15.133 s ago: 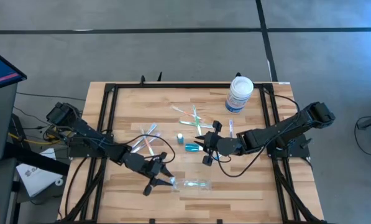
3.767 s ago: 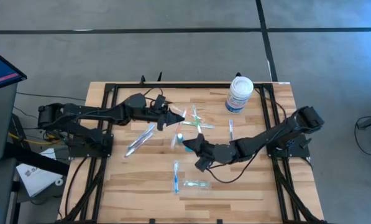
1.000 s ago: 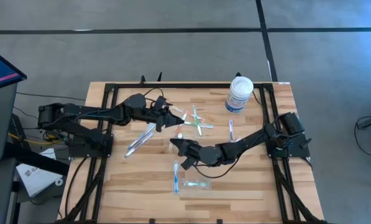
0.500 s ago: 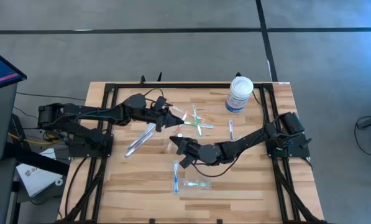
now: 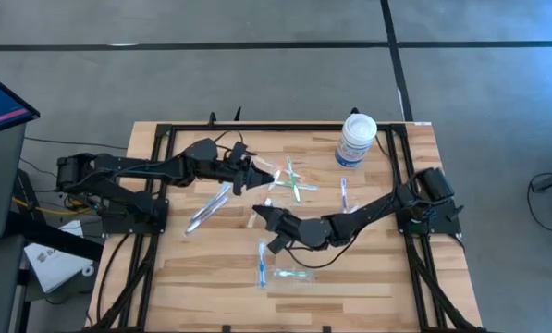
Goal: Pick & Place toothbrushing station
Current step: Put the orange toothbrush into the transparent organizer
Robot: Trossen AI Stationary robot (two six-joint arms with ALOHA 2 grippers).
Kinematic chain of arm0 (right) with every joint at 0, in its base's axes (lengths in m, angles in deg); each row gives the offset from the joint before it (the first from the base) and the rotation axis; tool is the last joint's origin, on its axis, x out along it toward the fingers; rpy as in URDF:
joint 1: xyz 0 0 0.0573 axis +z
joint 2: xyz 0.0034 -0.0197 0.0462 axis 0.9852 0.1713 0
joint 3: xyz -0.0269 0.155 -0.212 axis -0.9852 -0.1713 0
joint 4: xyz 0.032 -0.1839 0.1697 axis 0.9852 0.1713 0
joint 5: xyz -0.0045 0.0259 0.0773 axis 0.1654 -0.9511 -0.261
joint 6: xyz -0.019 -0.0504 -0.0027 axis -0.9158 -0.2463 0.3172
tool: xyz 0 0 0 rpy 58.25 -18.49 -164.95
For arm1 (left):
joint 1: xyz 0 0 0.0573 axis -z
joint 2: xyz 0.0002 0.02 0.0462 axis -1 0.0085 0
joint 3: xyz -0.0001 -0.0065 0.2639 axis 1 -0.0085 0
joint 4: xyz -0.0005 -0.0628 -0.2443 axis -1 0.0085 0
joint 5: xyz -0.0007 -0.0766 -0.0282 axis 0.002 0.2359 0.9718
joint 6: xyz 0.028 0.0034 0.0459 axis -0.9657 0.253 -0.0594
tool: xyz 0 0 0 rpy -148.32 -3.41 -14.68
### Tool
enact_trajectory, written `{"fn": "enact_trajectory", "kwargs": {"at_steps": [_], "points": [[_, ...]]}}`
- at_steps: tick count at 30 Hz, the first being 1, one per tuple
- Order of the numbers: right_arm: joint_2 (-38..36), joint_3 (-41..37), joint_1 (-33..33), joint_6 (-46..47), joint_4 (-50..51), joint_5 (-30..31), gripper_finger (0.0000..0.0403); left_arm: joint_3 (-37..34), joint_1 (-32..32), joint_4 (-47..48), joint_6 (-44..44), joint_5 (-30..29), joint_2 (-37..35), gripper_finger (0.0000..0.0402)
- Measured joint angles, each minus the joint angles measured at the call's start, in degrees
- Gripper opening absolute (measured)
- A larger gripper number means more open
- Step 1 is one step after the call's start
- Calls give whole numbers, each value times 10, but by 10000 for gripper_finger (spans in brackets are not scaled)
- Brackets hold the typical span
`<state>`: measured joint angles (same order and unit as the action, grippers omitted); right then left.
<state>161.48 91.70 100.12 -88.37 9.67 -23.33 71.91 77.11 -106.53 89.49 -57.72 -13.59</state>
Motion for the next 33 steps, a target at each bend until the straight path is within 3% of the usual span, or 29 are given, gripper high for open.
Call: {"fn": "enact_trajectory", "kwargs": {"at_steps": [5,12,29,33], "points": [[0,0,4,-2,-20,50,6,0,-14,-3,0,1,-1,94],[0,-1,9,47,-19,57,6,0,-18,0,-48,25,-1,110],[-5,-2,36,275,0,116,6,0,-18,1,-144,26,-1,104],[-38,-21,37,377,46,124,6,0,-18,2,-144,26,-1,104]]}}
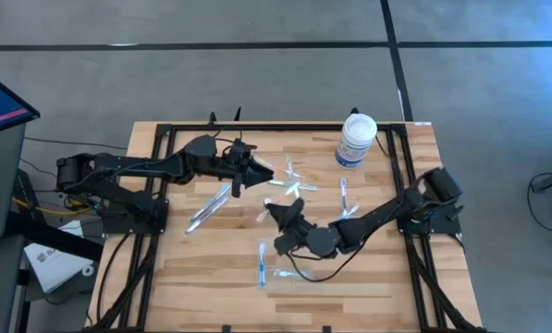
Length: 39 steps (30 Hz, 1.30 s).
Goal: Pick & Place toothbrushing station
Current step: Put the orange toothbrush into the transparent organizer
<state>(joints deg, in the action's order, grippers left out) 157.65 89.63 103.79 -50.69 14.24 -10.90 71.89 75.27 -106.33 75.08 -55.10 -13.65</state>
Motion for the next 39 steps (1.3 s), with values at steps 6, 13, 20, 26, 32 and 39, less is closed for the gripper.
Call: {"fn": "enact_trajectory", "kwargs": {"at_steps": [6,13,20,26,32,39], "points": [[-85,-29,2,225,119,-55,6,-24,0,-2,0,-5,-7,104],[-159,-77,2,405,178,-156,6,-43,0,1,-13,-6,-17,104],[-206,-135,-2,521,184,-209,6,-67,0,-1,-28,-9,-46,104],[-249,-191,-16,608,176,-258,6,-95,0,-1,-34,-13,-84,104],[-286,-250,-20,651,93,-332,6,-127,0,-2,-34,-23,-114,104],[-301,-318,-7,687,-28,-397,6,-152,0,-5,-34,-34,-124,104]]}}
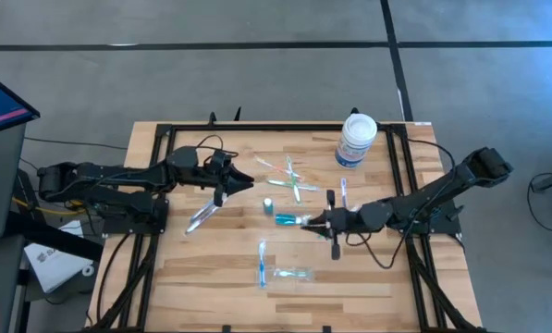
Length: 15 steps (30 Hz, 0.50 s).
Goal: Pick & Place toothbrushing station
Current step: Put the orange toothbrush into the transparent organizer
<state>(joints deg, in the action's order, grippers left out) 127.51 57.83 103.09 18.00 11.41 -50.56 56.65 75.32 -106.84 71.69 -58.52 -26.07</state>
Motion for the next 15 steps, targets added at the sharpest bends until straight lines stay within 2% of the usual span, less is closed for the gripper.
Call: {"fn": "enact_trajectory", "kwargs": {"at_steps": [3,15], "points": [[4,-22,15,0,-58,-13,6,-7,0,0,0,-6,0,104],[40,-27,85,8,-114,-9,6,-10,0,-1,0,-10,1,104]]}}
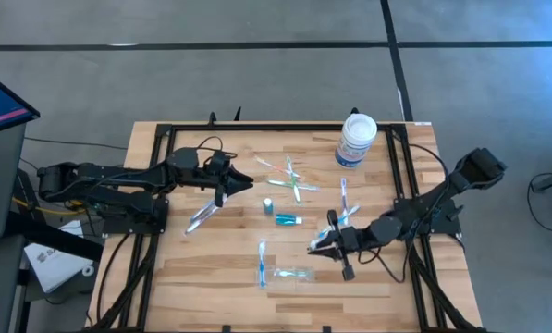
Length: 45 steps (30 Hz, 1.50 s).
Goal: Pick & Place toothbrushing station
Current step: Put the orange toothbrush into the transparent organizer
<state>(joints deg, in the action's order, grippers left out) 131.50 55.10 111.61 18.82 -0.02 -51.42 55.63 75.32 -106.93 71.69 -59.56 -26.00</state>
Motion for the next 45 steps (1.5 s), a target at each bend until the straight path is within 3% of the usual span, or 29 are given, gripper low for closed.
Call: {"fn": "enact_trajectory", "kwargs": {"at_steps": [16,26,37,45], "points": [[3,0,40,17,-15,13,6,0,0,-1,0,0,0,104],[109,8,49,-5,-151,16,6,0,0,-3,0,0,0,104],[113,8,57,5,-151,19,7,0,5,-5,0,0,0,104],[177,8,53,18,-187,21,7,0,5,-6,0,0,0,104]]}}
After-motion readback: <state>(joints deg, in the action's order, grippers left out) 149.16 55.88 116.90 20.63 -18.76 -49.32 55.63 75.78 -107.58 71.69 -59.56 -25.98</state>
